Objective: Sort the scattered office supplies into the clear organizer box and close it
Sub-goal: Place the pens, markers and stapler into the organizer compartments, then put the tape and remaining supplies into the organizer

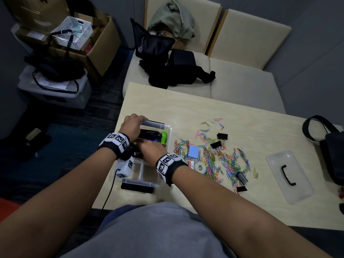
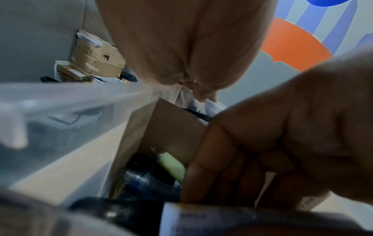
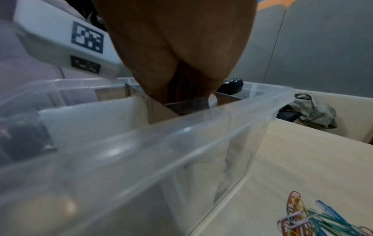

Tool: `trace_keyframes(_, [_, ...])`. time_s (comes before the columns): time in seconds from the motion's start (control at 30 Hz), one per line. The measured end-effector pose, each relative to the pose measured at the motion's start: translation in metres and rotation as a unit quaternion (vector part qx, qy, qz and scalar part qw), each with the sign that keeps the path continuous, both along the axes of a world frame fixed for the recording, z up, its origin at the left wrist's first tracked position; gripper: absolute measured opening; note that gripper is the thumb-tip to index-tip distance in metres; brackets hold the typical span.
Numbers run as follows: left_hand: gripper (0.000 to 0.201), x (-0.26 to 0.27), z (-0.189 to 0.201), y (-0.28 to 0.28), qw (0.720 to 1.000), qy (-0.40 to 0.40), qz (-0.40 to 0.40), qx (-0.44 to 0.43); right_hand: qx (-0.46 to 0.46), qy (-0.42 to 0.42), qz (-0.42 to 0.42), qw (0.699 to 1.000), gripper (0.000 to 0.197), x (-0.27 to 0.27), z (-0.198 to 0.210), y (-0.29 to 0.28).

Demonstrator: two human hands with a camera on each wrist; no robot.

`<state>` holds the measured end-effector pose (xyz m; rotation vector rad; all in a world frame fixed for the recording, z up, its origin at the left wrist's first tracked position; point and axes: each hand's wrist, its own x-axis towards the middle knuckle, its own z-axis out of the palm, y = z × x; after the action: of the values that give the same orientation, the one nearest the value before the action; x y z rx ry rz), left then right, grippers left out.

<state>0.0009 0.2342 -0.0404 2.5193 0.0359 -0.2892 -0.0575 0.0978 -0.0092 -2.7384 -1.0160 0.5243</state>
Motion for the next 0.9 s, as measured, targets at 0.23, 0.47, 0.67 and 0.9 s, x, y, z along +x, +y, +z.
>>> trace_keyframes(0.23, [0.06, -0.003, 0.005, -0.003, 1.0, -0.005, 0.011, 0.011, 0.003, 0.014, -0.003, 1.0, 0.032, -0.005, -0.001, -0.011])
trace_keyframes(0.47, [0.049, -0.01, 0.015, -0.024, 0.993, -0.041, 0.083, 0.07, 0.149, 0.012, -0.028, 0.988, 0.021, -0.014, 0.022, -0.064])
trace_keyframes(0.67, [0.041, -0.023, 0.029, -0.082, 0.982, -0.168, 0.077, 0.042, 0.182, 0.013, -0.142, 0.973, 0.018, -0.009, 0.033, -0.141])
trace_keyframes(0.9, [0.029, -0.048, 0.035, -0.18, 0.979, -0.133, -0.155, 0.012, 0.132, 0.044, -0.249, 0.958, 0.017, -0.021, 0.018, -0.238])
